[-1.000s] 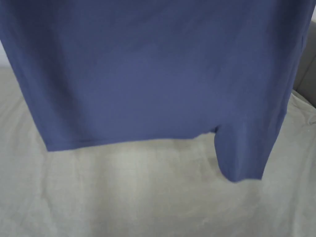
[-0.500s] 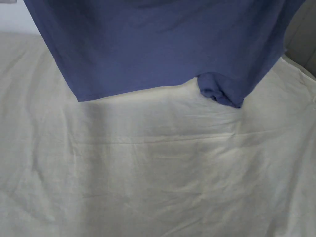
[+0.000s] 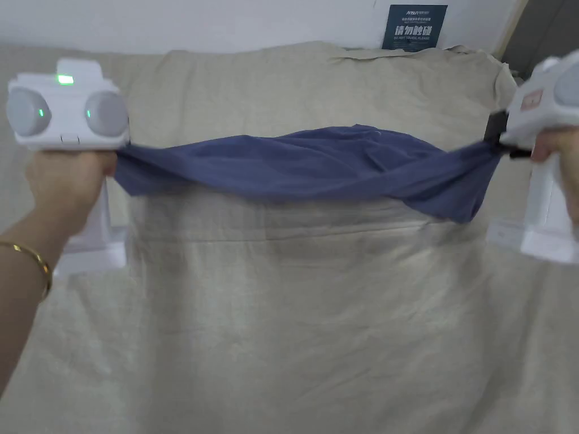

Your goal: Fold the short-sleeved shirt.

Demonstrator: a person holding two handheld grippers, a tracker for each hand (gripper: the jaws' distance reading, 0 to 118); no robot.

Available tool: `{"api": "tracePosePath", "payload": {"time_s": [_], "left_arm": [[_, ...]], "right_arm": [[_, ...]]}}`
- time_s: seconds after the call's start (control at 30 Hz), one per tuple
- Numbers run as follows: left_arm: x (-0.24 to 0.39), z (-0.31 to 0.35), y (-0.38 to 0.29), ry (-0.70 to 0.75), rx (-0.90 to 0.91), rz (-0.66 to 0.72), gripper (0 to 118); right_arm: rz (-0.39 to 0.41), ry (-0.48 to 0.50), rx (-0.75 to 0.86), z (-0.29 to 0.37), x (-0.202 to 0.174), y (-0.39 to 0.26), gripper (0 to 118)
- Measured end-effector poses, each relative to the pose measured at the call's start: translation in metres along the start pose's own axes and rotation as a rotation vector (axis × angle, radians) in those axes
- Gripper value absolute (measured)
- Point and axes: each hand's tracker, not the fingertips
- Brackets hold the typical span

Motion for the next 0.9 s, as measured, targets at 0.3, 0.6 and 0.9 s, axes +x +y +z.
{"api": "tracePosePath", "payload": {"time_s": [0.3, 0.6, 0.9], "left_arm": [[-0.043, 0.013, -0.115, -0.02, -0.154, 0.079, 0], [-0.107, 0.099, -0.173, -0.074, -0.104, 0.159, 0], [-0.132, 0.157, -0.237, -0.144, -0.05, 0.217, 0]], "right_arm": [[0.058, 0.012, -0.178, 0.008, 0.026, -0.132, 3], [0.144, 0.074, -0.163, 0.085, 0.065, -0.191, 3], [0.132, 0.113, -0.127, 0.139, 0.11, -0.238, 3]]}}
